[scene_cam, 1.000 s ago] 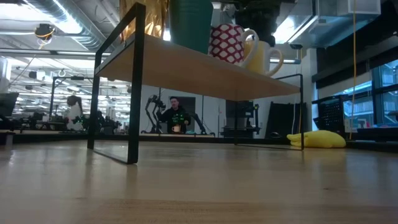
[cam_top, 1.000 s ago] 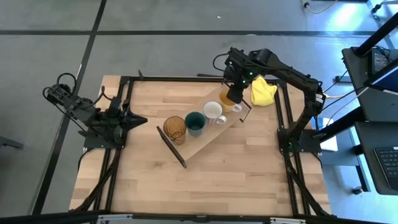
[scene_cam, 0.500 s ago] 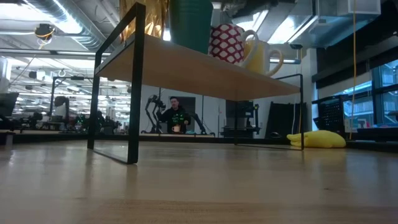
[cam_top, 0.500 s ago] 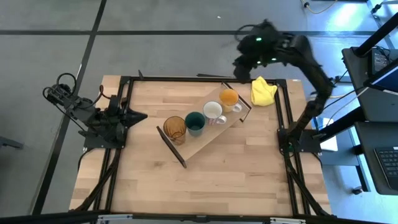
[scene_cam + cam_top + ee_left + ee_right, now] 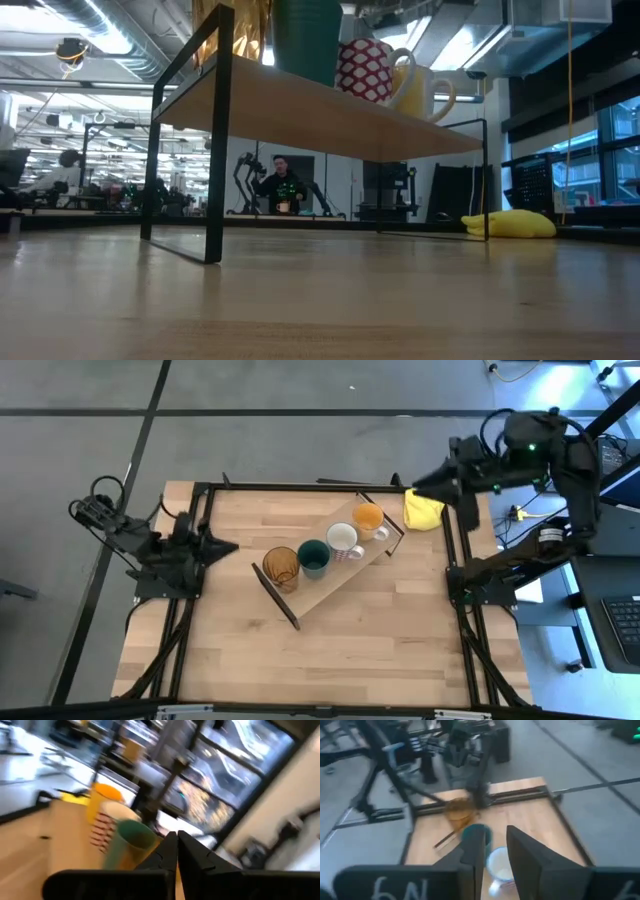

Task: Stack small to large cups/mugs on shelf
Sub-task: Return to Home Position

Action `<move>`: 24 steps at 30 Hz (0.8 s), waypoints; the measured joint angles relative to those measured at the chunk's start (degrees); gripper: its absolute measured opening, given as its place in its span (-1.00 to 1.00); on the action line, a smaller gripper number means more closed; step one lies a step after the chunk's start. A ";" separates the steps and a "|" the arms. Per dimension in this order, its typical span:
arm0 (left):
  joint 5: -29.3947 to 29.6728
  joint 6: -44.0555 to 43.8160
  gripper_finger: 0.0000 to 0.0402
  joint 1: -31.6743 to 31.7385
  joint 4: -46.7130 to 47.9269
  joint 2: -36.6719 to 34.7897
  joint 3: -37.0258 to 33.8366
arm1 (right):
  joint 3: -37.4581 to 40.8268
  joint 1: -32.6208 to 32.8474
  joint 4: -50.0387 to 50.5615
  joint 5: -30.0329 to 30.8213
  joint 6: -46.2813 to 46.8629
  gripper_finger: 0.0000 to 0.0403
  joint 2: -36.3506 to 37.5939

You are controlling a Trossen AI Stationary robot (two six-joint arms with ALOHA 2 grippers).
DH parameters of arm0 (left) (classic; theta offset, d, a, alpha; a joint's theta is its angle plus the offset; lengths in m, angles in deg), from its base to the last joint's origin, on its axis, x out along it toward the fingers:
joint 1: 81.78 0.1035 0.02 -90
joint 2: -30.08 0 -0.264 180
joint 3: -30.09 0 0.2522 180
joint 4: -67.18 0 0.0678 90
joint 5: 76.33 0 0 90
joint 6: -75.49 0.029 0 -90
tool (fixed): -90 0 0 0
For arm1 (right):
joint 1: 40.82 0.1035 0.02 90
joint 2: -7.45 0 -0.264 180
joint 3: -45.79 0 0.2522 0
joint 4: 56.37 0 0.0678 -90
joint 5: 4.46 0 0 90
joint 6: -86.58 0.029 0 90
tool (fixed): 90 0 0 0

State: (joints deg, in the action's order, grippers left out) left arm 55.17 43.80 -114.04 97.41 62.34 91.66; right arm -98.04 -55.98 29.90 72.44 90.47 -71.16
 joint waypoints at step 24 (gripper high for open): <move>-29.53 31.03 -1.00 -0.02 -13.43 -29.83 -14.98 | 67.49 -1.12 -47.10 -15.98 0.36 -0.59 38.98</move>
State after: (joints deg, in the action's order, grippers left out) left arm 25.63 74.83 -114.06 83.98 32.51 76.68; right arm -30.56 -57.10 -17.20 56.46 90.84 -32.18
